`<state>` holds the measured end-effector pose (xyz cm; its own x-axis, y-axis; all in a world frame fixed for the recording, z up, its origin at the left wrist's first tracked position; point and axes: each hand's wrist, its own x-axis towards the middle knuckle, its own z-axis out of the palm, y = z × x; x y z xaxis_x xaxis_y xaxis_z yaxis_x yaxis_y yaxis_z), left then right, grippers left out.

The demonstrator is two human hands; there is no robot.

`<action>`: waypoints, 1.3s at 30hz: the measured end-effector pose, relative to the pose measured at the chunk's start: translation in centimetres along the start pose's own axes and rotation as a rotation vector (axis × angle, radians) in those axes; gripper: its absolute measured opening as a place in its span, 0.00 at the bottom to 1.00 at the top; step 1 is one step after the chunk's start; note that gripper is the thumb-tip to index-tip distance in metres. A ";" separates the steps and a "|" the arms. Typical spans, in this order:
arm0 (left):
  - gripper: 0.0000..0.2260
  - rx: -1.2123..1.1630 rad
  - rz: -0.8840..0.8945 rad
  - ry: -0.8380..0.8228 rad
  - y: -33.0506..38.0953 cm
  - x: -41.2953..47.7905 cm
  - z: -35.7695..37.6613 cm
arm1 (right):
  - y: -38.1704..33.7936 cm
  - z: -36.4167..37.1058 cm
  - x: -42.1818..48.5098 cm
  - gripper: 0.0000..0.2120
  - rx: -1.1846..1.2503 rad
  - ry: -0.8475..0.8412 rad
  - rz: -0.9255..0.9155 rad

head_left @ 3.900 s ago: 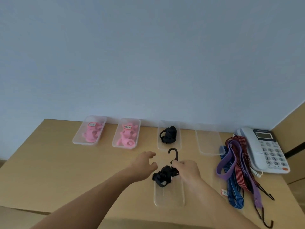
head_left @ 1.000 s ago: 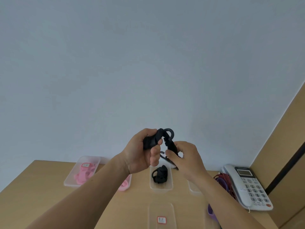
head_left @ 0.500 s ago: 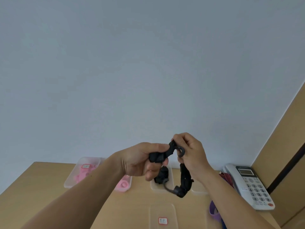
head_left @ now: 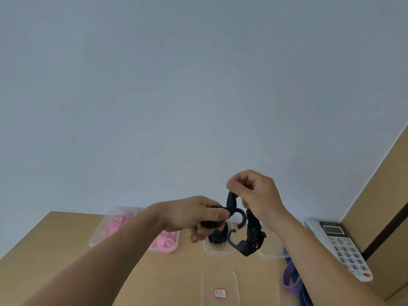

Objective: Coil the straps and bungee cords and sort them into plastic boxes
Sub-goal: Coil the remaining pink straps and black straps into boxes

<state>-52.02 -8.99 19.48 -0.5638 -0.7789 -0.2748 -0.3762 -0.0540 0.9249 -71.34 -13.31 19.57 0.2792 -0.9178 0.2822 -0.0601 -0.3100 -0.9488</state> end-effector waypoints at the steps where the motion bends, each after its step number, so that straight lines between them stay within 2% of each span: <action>1: 0.14 -0.095 0.035 -0.065 0.3 -0.1 0.0 | 0.1 0.2 0.0 0.06 0.038 -0.003 0.030; 3: 0.14 -0.278 0.125 -0.077 0.7 -0.2 -0.1 | 0.6 0.6 -0.1 0.10 0.121 -0.011 0.110; 5: 0.14 -0.353 0.198 0.018 0.7 0.1 0.1 | 1.3 1.2 -0.5 0.17 0.098 -0.013 0.148; 8: 0.13 -0.253 0.264 0.231 0.3 0.7 0.5 | 1.8 2.5 -1.4 0.23 0.083 -0.002 0.201; 10: 0.12 -0.096 0.294 0.343 0.1 1.0 0.5 | 1.7 2.7 -1.7 0.24 0.108 0.007 0.250; 13: 0.14 0.028 0.314 0.398 0.2 1.2 0.6 | 1.0 2.4 -1.9 0.25 0.196 -0.004 0.323; 15: 0.13 -0.012 0.322 0.435 0.3 1.3 0.6 | 0.7 2.3 -1.9 0.23 0.292 0.005 0.387; 17: 0.13 -0.150 0.317 0.521 0.2 1.4 0.5 | 0.7 2.3 -1.9 0.20 0.401 0.009 0.438; 18: 0.13 -0.181 0.305 0.572 0.0 1.6 0.3 | 0.7 2.4 -1.9 0.19 0.391 0.000 0.430; 21: 0.11 0.023 0.241 0.676 -1.0 2.0 0.2 | 0.9 2.7 -2.1 0.20 0.239 -0.021 0.357; 25: 0.04 0.309 0.251 0.677 -2.1 1.8 -0.3 | 0.2 1.4 -1.4 0.17 0.210 0.021 0.338; 28: 0.10 0.695 0.323 0.785 -2.8 1.7 -0.8 | 0.0 0.7 -1.0 0.15 0.161 0.013 0.379; 31: 0.17 0.957 0.540 0.935 -3.0 1.6 -0.5 | 0.0 0.8 -0.8 0.17 0.160 0.030 0.397; 34: 0.28 1.199 0.698 1.067 -3.3 2.0 -0.5 | 0.0 1.3 -0.7 0.19 0.095 0.065 0.376; 37: 0.31 1.207 0.745 1.078 -3.6 2.5 -0.4 | 0.5 1.3 -0.6 0.18 0.073 0.135 0.314; 38: 0.30 1.088 0.709 1.026 -3.6 2.5 -0.3 | 0.6 1.2 -0.5 0.17 0.091 0.153 0.287; 39: 0.31 0.867 0.630 0.931 -3.4 2.4 -0.2 | 0.6 1.0 -0.5 0.16 0.099 0.167 0.257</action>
<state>-51.98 -10.79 15.72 -0.2491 -0.6676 0.7016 -0.7640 0.5806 0.2812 -70.51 -12.83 18.68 0.1052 -0.9935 0.0428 -0.0123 -0.0443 -0.9989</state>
